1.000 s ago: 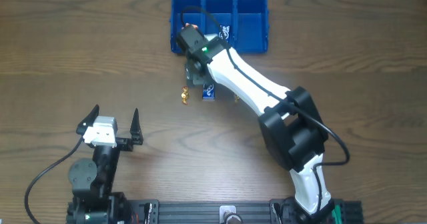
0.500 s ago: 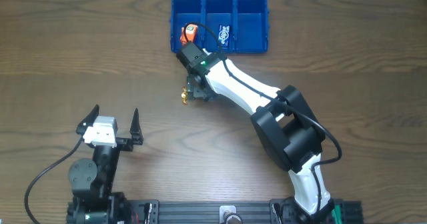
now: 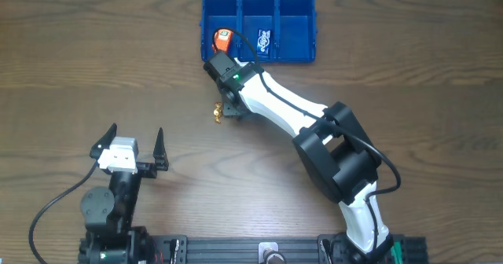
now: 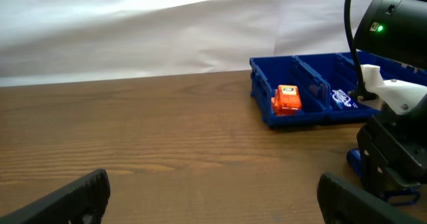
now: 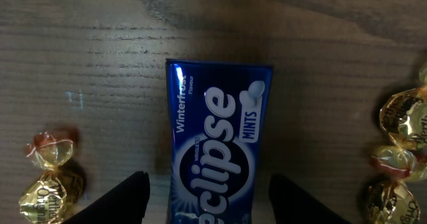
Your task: Sort Candies Into Trays
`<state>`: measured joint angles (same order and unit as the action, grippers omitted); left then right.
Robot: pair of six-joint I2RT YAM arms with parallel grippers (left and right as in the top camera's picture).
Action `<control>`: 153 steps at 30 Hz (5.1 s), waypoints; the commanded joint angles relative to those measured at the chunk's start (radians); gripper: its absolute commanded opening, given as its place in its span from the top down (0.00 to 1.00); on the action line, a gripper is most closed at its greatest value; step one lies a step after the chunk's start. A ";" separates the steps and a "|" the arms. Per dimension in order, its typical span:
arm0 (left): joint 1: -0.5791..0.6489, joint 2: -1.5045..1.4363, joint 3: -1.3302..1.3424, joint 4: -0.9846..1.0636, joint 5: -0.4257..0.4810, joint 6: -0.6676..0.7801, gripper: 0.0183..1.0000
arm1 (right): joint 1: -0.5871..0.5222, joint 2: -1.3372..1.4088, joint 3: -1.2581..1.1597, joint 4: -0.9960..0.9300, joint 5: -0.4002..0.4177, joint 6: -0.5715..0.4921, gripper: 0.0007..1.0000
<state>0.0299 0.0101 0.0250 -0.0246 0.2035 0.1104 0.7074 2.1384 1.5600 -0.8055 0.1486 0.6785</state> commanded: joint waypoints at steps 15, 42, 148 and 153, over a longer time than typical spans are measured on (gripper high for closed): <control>0.002 -0.006 -0.021 -0.032 0.007 0.017 0.00 | 0.002 0.008 -0.005 0.018 0.012 0.028 0.80; 0.002 -0.006 -0.021 -0.032 0.007 0.017 0.00 | -0.230 -0.029 0.223 0.315 0.137 -0.321 0.82; 0.002 -0.006 -0.021 -0.032 0.007 0.017 0.00 | 0.117 0.159 0.219 -0.074 -0.012 0.129 0.86; 0.002 -0.006 -0.021 -0.032 0.007 0.017 0.00 | 0.117 0.159 0.220 -0.064 -0.007 0.124 0.91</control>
<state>0.0299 0.0101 0.0250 -0.0250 0.2035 0.1127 0.8288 2.2852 1.7760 -0.8726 0.1310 0.8043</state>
